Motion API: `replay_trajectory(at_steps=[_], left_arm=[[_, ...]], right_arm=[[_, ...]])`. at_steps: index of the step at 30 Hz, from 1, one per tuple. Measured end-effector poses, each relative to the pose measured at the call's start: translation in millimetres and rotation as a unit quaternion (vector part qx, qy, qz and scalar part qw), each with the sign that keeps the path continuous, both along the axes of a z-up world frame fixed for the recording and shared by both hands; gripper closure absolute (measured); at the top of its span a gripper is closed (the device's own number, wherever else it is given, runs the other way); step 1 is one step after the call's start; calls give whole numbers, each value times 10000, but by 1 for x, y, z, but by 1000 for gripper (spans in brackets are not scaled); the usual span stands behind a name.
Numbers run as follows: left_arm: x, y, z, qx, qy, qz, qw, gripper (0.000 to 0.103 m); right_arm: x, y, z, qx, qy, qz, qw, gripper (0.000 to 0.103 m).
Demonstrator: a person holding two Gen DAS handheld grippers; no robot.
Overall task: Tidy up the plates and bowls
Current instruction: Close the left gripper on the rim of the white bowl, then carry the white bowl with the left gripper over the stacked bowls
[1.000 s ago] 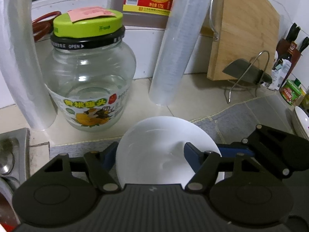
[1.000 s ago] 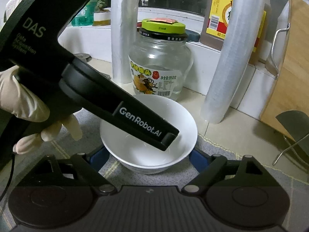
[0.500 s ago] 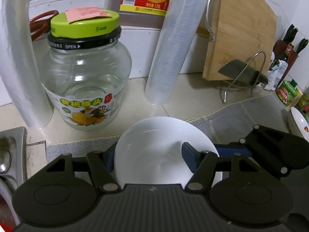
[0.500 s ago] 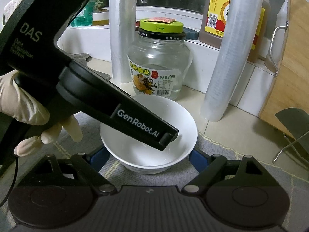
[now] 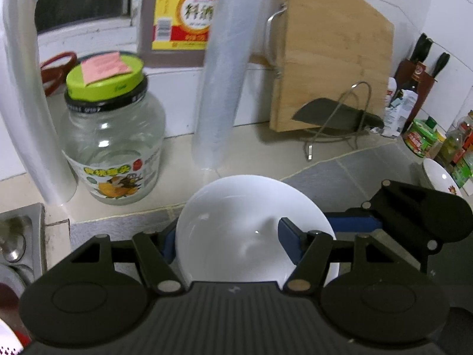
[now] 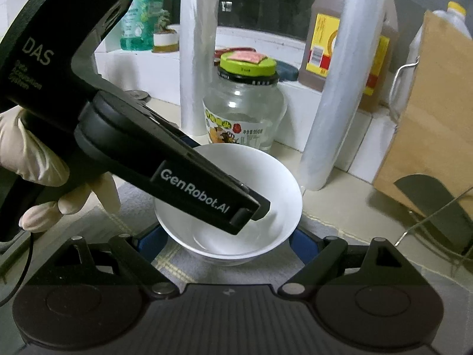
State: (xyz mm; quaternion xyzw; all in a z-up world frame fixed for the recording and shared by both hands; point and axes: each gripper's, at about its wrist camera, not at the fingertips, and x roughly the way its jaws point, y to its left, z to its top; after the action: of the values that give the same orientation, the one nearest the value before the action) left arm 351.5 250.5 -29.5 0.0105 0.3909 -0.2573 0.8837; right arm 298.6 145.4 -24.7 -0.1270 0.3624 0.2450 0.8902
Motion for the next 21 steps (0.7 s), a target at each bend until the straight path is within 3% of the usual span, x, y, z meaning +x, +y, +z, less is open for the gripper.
replay_trajectory(at_steps=[21], left_arm=[[-74, -46, 40, 20, -141, -52, 9999, 36]], right_arm=[[-73, -57, 39, 88, -192, 175, 9996, 11]])
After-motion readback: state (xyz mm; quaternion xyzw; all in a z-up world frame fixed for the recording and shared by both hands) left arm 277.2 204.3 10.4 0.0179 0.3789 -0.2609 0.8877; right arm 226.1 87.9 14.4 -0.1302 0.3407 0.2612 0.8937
